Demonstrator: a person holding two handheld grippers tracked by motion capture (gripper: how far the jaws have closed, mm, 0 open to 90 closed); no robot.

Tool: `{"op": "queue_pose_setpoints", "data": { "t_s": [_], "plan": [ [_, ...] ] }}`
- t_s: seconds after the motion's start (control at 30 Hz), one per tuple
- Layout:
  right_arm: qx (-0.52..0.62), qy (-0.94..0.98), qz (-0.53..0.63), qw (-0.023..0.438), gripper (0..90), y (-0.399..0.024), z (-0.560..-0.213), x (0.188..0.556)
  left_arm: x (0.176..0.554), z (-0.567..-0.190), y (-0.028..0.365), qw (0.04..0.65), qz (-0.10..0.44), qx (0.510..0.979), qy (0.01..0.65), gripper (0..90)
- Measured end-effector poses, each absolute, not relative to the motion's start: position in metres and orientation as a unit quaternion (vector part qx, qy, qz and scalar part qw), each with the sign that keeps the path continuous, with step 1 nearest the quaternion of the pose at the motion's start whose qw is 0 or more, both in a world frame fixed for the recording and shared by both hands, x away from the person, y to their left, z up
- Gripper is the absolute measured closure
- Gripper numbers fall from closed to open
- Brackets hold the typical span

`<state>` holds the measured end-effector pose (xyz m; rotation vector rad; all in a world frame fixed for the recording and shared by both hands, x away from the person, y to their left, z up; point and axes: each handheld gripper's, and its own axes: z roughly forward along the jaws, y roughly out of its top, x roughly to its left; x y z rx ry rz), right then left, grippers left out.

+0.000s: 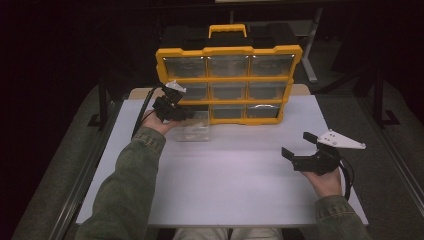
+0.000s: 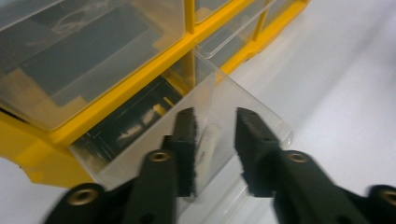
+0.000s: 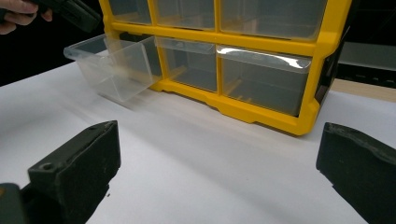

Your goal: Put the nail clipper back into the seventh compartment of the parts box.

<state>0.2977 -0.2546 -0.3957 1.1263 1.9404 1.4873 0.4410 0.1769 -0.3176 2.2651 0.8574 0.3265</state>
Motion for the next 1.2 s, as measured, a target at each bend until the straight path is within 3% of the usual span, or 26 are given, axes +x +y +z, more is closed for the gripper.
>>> {"op": "queue_pose_setpoints", "data": {
  "t_s": [0.37,0.63,1.2],
  "plan": [
    [0.409,0.702,0.539,0.224,0.0,-0.255,-0.396,0.297,0.426,-0.307,0.187,0.393,0.123,0.858,0.308,21.8],
    [0.41,0.7,0.54,0.224,0.0,-0.256,-0.396,0.296,0.422,-0.311,0.197,0.414,0.11,0.847,0.315,2.7],
    [0.41,0.702,0.538,0.223,0.0,-0.256,-0.397,0.296,0.404,-0.317,0.227,0.471,0.109,0.81,0.332,0.0]
  ]
}}
